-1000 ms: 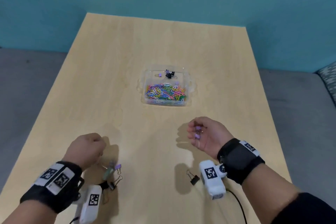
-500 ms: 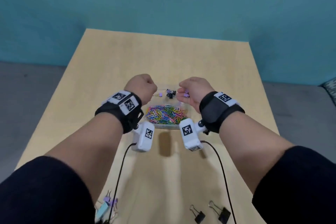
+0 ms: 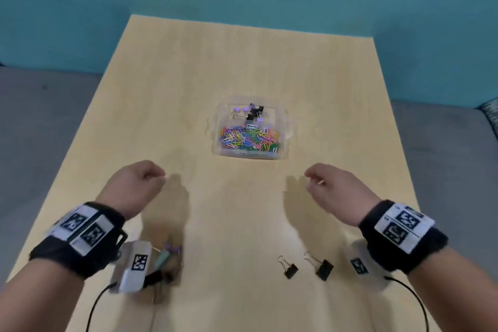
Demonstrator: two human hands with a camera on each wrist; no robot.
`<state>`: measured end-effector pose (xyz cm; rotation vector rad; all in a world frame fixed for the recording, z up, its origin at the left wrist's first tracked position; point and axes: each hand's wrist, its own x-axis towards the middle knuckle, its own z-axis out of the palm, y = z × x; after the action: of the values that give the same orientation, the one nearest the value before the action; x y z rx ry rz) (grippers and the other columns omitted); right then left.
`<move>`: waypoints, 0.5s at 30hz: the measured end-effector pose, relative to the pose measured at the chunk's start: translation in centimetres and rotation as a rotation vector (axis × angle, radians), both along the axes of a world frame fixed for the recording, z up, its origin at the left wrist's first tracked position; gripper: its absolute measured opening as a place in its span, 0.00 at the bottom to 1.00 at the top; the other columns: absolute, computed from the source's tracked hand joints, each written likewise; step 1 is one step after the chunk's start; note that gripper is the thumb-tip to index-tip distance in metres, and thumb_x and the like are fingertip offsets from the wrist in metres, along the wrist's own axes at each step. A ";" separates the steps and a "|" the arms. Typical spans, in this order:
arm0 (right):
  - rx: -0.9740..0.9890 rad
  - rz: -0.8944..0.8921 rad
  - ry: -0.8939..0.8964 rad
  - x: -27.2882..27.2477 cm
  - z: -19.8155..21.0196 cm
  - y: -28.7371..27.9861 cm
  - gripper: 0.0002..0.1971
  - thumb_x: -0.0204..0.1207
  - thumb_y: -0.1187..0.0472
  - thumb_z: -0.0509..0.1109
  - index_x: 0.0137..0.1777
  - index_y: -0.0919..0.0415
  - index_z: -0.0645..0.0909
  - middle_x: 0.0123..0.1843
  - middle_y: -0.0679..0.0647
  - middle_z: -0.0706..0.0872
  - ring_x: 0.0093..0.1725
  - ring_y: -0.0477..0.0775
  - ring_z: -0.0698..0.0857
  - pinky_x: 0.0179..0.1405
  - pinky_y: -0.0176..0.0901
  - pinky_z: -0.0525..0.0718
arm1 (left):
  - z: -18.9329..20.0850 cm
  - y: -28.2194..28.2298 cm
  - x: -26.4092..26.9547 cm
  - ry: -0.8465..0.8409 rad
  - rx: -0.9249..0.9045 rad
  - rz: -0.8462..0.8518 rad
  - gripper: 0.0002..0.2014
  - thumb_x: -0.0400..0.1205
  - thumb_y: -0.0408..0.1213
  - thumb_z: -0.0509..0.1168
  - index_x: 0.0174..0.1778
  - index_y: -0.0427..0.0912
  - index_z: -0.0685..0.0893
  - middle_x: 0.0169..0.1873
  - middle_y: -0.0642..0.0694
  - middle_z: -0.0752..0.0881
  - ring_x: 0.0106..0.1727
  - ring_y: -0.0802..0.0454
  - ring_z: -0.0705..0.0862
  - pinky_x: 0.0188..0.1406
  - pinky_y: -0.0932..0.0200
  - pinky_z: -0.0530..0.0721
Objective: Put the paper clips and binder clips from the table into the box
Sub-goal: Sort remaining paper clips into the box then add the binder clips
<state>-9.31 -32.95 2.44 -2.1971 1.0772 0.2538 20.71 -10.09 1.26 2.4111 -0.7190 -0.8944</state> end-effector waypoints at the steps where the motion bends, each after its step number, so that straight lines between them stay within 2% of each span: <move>1: -0.020 0.082 0.110 -1.7 -0.5 1.3 0.16 0.80 0.51 0.62 0.66 0.52 0.76 0.60 0.50 0.83 0.54 0.51 0.82 0.54 0.46 0.80 | -0.5 2.3 -0.4 -0.026 0.082 -0.024 0.03 0.77 0.36 0.67 0.42 0.48 0.84 0.35 0.50 0.87 0.39 0.49 0.84 0.39 0.54 0.81; 3: -0.010 0.181 0.251 -4.4 -1.4 3.9 0.20 0.79 0.47 0.61 0.69 0.50 0.73 0.61 0.49 0.79 0.54 0.51 0.82 0.53 0.47 0.81 | -1.3 6.1 -1.7 -0.045 0.189 -0.032 0.03 0.76 0.36 0.67 0.40 0.48 0.84 0.33 0.50 0.86 0.36 0.52 0.83 0.32 0.57 0.76; 6: -0.024 0.216 0.329 -6.9 -2.3 7.2 0.21 0.75 0.43 0.64 0.65 0.49 0.69 0.56 0.48 0.73 0.48 0.50 0.79 0.46 0.45 0.81 | -2.5 10.0 -3.9 -0.061 0.230 -0.009 0.03 0.76 0.37 0.68 0.42 0.50 0.83 0.35 0.51 0.87 0.36 0.55 0.83 0.32 0.58 0.75; 10: -0.130 0.217 0.293 -8.1 -3.6 9.8 0.20 0.73 0.47 0.67 0.61 0.48 0.66 0.53 0.48 0.69 0.50 0.51 0.73 0.44 0.43 0.78 | -3.8 12.5 -6.4 -0.129 0.223 -0.011 0.07 0.77 0.40 0.66 0.49 0.50 0.81 0.43 0.51 0.82 0.41 0.54 0.80 0.39 0.57 0.74; 12: -0.162 0.211 0.267 -8.3 -4.1 10.5 0.16 0.75 0.50 0.67 0.58 0.48 0.66 0.52 0.47 0.68 0.51 0.51 0.70 0.43 0.41 0.74 | -3.7 12.7 -7.8 -0.177 0.221 -0.002 0.07 0.77 0.43 0.66 0.49 0.49 0.78 0.43 0.50 0.79 0.38 0.54 0.79 0.35 0.57 0.72; 15: -0.192 0.177 0.246 -8.5 -4.3 11.2 0.12 0.76 0.52 0.66 0.55 0.50 0.68 0.50 0.47 0.68 0.48 0.51 0.71 0.41 0.41 0.73 | -3.2 12.6 -9.9 -0.215 0.236 0.007 0.15 0.74 0.54 0.68 0.46 0.50 0.73 0.40 0.52 0.76 0.35 0.54 0.78 0.31 0.57 0.69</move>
<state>-17.85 -21.71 -1.84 -2.4866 1.0750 0.5304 10.79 2.54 -1.91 2.7488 -0.7151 -0.7605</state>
